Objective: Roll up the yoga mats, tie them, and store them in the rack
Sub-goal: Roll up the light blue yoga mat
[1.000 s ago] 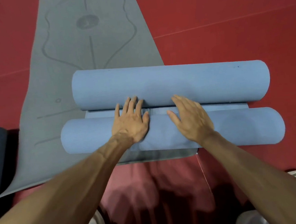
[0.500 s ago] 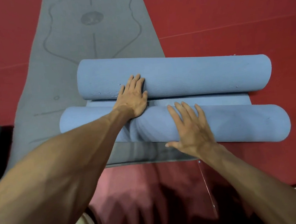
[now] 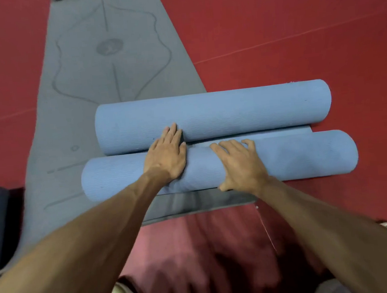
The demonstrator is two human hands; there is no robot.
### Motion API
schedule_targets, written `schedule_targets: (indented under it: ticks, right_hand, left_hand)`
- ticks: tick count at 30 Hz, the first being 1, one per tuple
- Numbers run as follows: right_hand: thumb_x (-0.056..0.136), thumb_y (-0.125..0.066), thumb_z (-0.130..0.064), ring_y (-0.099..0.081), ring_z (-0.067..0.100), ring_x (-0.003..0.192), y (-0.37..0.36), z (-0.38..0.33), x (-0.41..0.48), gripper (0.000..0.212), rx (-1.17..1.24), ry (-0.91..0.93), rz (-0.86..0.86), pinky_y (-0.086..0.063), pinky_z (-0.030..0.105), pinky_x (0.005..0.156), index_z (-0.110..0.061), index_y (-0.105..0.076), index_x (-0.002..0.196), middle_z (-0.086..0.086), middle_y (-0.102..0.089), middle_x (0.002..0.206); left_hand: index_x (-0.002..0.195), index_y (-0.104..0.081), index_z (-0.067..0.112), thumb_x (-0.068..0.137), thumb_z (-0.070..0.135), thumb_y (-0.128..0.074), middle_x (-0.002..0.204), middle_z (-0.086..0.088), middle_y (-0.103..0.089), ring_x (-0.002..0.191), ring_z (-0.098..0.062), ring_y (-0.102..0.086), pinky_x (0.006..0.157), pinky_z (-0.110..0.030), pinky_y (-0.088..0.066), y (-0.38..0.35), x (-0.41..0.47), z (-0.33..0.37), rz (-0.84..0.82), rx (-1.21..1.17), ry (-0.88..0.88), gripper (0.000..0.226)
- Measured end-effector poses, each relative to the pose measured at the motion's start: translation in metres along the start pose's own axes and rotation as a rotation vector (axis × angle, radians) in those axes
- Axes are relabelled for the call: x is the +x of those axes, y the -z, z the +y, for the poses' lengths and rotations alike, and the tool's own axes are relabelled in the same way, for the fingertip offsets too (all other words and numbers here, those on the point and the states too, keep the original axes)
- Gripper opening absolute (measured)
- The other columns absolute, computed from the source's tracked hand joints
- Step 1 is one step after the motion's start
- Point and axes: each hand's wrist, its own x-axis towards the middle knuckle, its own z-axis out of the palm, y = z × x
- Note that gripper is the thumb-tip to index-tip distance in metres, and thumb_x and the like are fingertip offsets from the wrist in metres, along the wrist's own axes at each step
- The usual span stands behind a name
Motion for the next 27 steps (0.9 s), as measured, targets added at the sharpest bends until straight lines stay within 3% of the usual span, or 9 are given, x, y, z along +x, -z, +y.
schedule_targets:
  ticks: [3,6,9,16,20,22,27]
  right_hand:
    - [0.046,-0.080,-0.052,-0.049,0.021,0.120,0.012,-0.002,-0.007,0.105,0.040,0.034,-0.109,-0.029,0.044,0.097,-0.021,-0.041,0.139,-0.002,-0.053,0.130]
    - [0.043,-0.081,-0.047,-0.052,0.022,0.116,0.015,-0.011,-0.026,0.104,0.052,0.015,-0.127,-0.029,0.043,0.095,-0.020,-0.044,0.137,-0.001,-0.056,0.125]
    - [0.039,-0.083,-0.052,-0.055,0.023,0.110,0.015,-0.025,-0.048,0.107,0.068,-0.009,-0.135,-0.031,0.042,0.092,-0.018,-0.048,0.135,0.000,-0.059,0.120]
    - [0.053,-0.078,-0.061,-0.042,0.018,0.125,0.020,-0.039,-0.070,0.112,0.071,-0.032,-0.207,-0.022,0.038,0.104,-0.022,-0.028,0.145,-0.002,-0.044,0.135]
    - [0.052,-0.070,-0.077,-0.037,0.019,0.129,0.020,-0.030,-0.060,0.121,0.112,-0.009,-0.263,-0.022,0.039,0.108,-0.024,-0.021,0.149,-0.001,-0.039,0.140]
    - [0.052,-0.062,-0.085,-0.031,0.020,0.136,0.020,-0.023,-0.051,0.126,0.155,0.010,-0.306,-0.020,0.040,0.111,-0.023,-0.017,0.151,0.001,-0.032,0.149]
    - [0.058,-0.048,-0.092,0.006,0.021,0.149,0.021,-0.013,-0.030,0.129,0.238,-0.004,-0.415,-0.003,0.047,0.119,-0.023,0.002,0.154,0.006,0.005,0.162]
  left_hand:
    - [0.151,-0.022,0.019,0.103,0.035,-0.017,0.161,0.006,-0.002,0.147,-0.010,-0.001,0.119,-0.032,-0.007,-0.002,-0.031,0.002,-0.027,0.036,0.002,0.051]
    - [0.149,-0.029,0.021,0.103,0.037,-0.016,0.161,0.007,-0.003,0.147,-0.011,-0.002,0.119,-0.033,-0.007,-0.004,-0.061,0.004,-0.056,0.056,-0.003,0.050]
    - [0.150,-0.027,0.024,0.103,0.038,-0.015,0.161,0.009,-0.004,0.148,-0.012,-0.003,0.119,-0.034,-0.005,-0.006,-0.087,0.006,-0.071,0.094,0.006,0.050]
    - [0.152,-0.021,0.023,0.103,0.039,-0.013,0.161,0.008,-0.001,0.148,-0.014,0.000,0.119,-0.035,0.000,-0.010,-0.112,0.010,-0.101,0.096,0.036,0.051]
    - [0.152,-0.020,0.024,0.103,0.038,-0.012,0.161,0.007,0.004,0.148,-0.014,0.000,0.119,-0.036,-0.001,-0.011,-0.100,0.009,-0.074,0.138,0.038,0.051]
    - [0.151,-0.020,0.024,0.103,0.038,-0.013,0.161,0.008,0.006,0.148,-0.013,0.003,0.120,-0.036,0.000,-0.011,-0.090,0.008,-0.072,0.132,0.044,0.051]
    - [0.153,-0.014,0.025,0.102,0.039,-0.014,0.160,0.010,0.008,0.147,-0.008,0.007,0.120,-0.035,-0.002,-0.013,-0.063,0.004,-0.054,0.091,0.046,0.053]
